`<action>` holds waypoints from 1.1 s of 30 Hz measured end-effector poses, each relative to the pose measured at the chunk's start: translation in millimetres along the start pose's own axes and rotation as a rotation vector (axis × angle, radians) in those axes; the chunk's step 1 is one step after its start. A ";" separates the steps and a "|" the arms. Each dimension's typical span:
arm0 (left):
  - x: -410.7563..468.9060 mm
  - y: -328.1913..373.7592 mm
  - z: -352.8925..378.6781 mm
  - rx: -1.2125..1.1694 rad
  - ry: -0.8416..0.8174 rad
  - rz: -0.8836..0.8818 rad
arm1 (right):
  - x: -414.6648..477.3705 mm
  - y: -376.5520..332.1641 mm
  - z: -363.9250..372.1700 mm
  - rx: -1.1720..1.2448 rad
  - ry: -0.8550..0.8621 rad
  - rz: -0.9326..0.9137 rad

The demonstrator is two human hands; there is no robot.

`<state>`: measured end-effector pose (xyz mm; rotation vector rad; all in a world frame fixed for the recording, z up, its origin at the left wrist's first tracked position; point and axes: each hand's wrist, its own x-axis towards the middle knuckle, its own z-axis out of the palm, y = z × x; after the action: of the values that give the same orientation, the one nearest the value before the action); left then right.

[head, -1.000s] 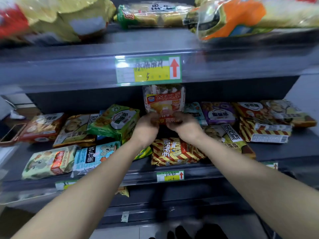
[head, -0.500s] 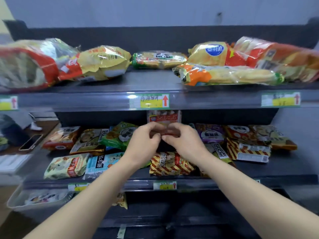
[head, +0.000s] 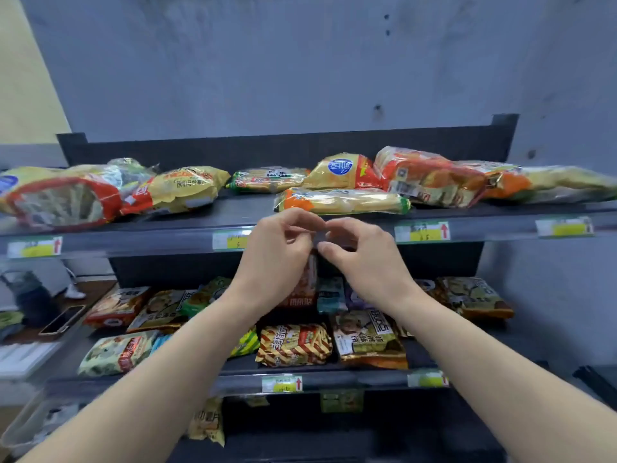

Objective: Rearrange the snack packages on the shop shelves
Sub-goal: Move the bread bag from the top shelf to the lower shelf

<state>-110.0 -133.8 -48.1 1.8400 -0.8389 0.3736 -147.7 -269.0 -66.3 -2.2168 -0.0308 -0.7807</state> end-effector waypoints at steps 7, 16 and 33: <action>43.5 49.7 49.5 -0.005 -0.062 0.014 | 20.2 13.5 -85.8 -0.119 0.212 0.044; 116.9 65.1 99.4 -0.099 -0.124 -0.164 | 66.4 59.3 -156.8 -0.173 0.255 0.342; 201.9 21.9 143.8 -0.190 -0.329 -0.584 | 157.9 123.3 -153.7 -0.097 0.187 0.720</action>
<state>0.0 -343.7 27.7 1.8915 -0.4908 -0.3738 -68.3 -493.9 16.8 -2.0100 0.8608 -0.5749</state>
